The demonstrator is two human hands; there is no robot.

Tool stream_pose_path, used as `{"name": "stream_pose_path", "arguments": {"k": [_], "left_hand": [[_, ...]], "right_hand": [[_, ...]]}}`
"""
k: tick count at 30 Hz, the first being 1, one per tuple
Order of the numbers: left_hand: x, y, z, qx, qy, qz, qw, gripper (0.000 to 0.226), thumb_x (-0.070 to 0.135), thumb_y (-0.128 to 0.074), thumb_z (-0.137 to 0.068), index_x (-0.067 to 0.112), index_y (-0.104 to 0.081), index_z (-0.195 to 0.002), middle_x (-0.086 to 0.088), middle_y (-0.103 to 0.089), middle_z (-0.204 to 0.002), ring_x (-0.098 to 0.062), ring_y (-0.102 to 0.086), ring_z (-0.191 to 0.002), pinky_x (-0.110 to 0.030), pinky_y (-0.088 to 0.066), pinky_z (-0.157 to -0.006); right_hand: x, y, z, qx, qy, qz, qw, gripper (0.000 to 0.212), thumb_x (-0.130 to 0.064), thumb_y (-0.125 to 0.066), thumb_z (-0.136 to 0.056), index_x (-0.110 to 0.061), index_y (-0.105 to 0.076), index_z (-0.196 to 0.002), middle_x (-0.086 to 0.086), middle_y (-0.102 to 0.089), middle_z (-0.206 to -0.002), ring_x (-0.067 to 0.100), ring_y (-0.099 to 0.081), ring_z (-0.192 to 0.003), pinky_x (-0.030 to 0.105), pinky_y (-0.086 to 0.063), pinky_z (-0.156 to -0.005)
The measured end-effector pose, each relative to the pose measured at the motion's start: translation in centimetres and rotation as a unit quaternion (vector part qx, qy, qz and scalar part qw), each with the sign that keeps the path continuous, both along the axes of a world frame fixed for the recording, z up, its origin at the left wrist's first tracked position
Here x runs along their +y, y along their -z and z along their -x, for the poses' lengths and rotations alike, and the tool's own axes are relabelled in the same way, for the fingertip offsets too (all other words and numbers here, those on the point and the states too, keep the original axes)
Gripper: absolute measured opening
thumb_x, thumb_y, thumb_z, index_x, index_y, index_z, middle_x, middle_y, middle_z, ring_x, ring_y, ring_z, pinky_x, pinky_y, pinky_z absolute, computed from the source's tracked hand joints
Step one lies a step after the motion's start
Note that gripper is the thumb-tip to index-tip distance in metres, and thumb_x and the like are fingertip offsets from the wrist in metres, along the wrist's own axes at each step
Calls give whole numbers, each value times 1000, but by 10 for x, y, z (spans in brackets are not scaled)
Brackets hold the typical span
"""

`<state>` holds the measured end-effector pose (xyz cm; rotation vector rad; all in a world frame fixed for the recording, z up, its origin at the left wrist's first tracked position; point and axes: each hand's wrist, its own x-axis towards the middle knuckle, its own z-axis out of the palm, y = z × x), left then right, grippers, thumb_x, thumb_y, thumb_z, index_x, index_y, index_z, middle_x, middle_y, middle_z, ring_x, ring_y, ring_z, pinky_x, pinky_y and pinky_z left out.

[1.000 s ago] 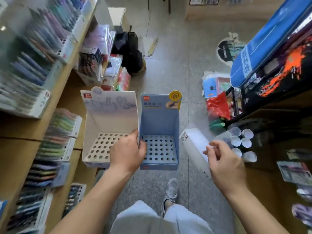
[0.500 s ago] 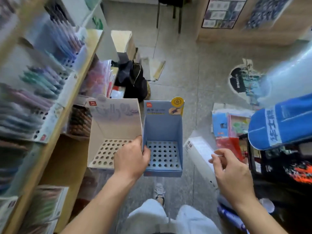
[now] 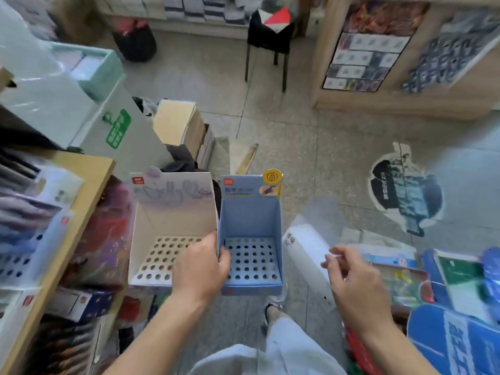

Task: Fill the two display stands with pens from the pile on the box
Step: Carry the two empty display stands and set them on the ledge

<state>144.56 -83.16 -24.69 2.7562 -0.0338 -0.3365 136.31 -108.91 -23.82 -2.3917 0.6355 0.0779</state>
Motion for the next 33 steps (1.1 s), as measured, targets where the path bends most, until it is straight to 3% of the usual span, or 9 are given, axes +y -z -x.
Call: {"name": "stream_pose_path", "arguments": {"k": [3, 8, 16, 24, 30, 33], "left_hand": [[-28, -1, -71, 0, -21, -2, 1000, 9, 28, -56, -95, 22, -61, -91, -1, -68, -76, -29, -63, -69, -37, -44, -55], [-59, -8, -188, 7, -48, 0, 999, 10, 26, -57, -95, 21, -58, -86, -2, -66, -71, -29, -60, -64, -35, -35, -52], [-88, 10, -415, -3, -86, 27, 996, 18, 26, -58, -92, 22, -47, -79, -4, -59, -65, -34, -59, -62, -35, -35, -52], [-104, 1, -636, 7, -113, 10, 994, 13, 29, -54, -95, 20, -55, -87, -1, -59, -66, -27, -55, -61, -34, -34, -53], [-112, 10, -761, 25, -145, 3, 989, 12, 29, -53, -95, 23, -58, -87, 4, -57, -62, -22, -55, -58, -34, -34, -49], [-117, 16, -820, 41, -184, 4, 982, 11, 31, -51, -96, 26, -58, -89, 5, -59, -67, -20, -56, -62, -34, -37, -52]], "right_hand": [[-34, -2, -91, -10, -9, 4, 1000, 7, -25, -65, -97, -26, -63, -105, -15, -77, -82, 21, -72, -82, 32, -40, -65], [-75, -14, -225, -22, -22, 9, 999, 7, -25, -64, -97, -26, -63, -104, -15, -77, -82, 23, -73, -81, 37, -50, -70], [-106, 3, -435, 13, -52, 38, 998, 11, -24, -67, -95, -30, -61, -100, -20, -75, -77, 21, -73, -77, 34, -46, -66], [-116, -10, -642, 31, -90, 28, 995, 23, -24, -68, -94, -41, -53, -96, -26, -72, -72, 9, -71, -70, 37, -52, -66], [-128, -6, -825, 11, -139, 19, 990, 23, -24, -68, -95, -41, -52, -95, -26, -71, -71, -13, -55, -58, 18, -40, -57], [-129, -2, -923, 3, -168, 16, 986, 21, -23, -69, -94, -39, -55, -95, -24, -72, -71, -5, -58, -60, 26, -41, -58]]}}
